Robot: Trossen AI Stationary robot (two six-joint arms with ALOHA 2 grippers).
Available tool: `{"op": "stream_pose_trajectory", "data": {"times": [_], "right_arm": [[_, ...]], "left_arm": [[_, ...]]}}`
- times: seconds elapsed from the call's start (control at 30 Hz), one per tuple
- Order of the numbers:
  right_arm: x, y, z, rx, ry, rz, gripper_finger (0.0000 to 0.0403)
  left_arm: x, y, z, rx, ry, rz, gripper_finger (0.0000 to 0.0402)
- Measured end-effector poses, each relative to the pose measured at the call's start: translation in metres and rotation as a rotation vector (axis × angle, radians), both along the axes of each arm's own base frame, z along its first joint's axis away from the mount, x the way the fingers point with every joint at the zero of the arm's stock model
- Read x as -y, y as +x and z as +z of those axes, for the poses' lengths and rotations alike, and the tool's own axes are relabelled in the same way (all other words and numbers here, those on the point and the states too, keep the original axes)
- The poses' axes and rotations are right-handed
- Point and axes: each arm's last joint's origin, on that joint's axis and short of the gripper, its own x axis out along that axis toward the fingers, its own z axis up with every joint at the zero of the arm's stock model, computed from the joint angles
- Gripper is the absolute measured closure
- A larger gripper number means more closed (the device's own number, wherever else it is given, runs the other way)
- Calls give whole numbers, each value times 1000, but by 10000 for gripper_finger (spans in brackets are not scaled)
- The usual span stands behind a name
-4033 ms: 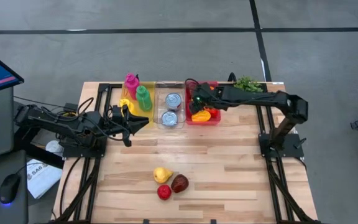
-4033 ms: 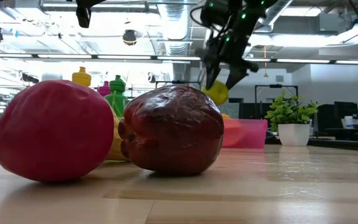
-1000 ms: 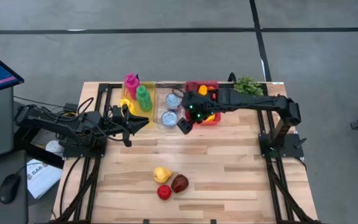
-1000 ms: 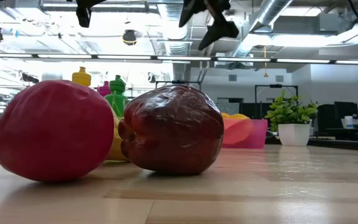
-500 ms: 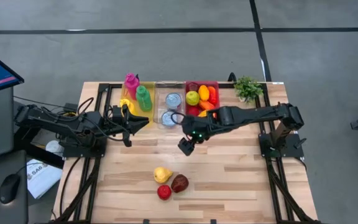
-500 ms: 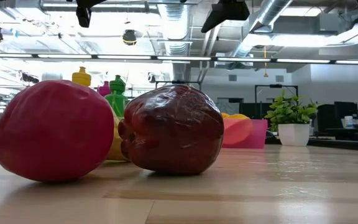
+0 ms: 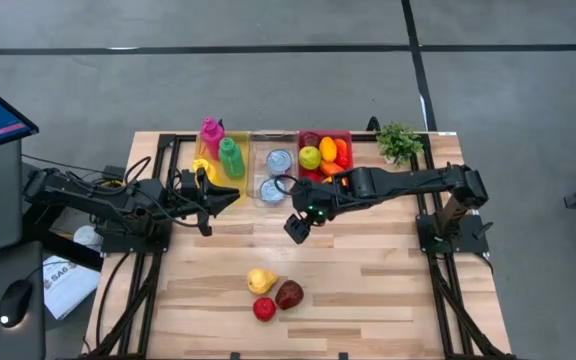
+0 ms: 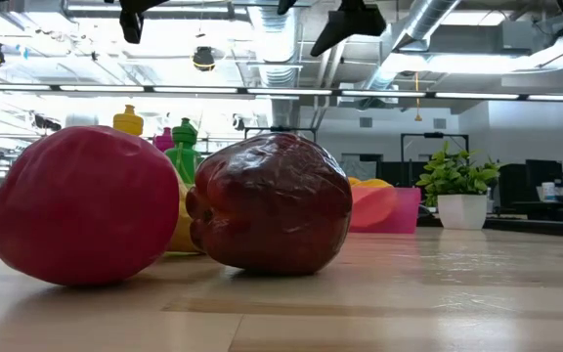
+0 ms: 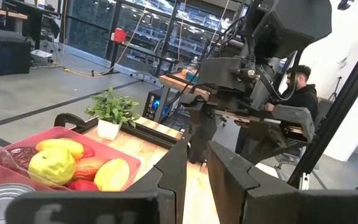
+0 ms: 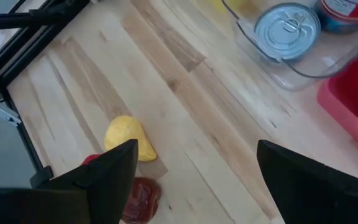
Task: Pick & Place Food Item
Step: Put the right red apple into the pink bin
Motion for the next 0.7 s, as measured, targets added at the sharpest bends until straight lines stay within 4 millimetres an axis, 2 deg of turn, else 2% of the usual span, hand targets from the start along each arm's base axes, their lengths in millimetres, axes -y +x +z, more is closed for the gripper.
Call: {"op": "stream_pose_trajectory", "data": {"times": [0.23,0.43,0.6,0.7], "right_arm": [[1,3,2,38,-10,23,81],[2,16,12,200,7,15,81],[3,23,21,320,88,-65,81],[-4,26,18,333,156,-118,81]], "left_arm": [[0,0,0,0,1,0,349],[0,0,0,-1,2,0,349],[0,0,0,0,2,0,349],[0,0,0,-1,2,0,349]]}}
